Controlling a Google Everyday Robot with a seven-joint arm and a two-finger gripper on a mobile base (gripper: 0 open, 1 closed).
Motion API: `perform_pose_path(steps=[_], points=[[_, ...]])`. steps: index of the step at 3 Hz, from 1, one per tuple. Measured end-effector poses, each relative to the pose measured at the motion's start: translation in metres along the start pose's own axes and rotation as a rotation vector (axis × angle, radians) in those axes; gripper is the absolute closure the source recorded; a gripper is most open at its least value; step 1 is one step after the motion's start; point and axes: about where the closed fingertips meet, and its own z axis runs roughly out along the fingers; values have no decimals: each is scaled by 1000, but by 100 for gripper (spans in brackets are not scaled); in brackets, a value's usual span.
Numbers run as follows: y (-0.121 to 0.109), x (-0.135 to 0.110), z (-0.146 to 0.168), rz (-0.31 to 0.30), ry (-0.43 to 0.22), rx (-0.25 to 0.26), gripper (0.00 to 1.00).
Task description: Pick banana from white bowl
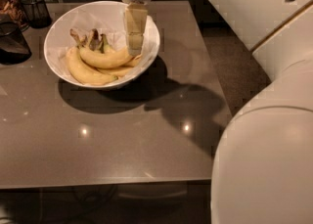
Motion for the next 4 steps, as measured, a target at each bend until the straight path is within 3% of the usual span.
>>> perform_pose_path(steps=[3, 4], points=[[-2, -39, 43, 156, -132, -133, 0], [2, -47, 49, 211, -152, -159, 9]])
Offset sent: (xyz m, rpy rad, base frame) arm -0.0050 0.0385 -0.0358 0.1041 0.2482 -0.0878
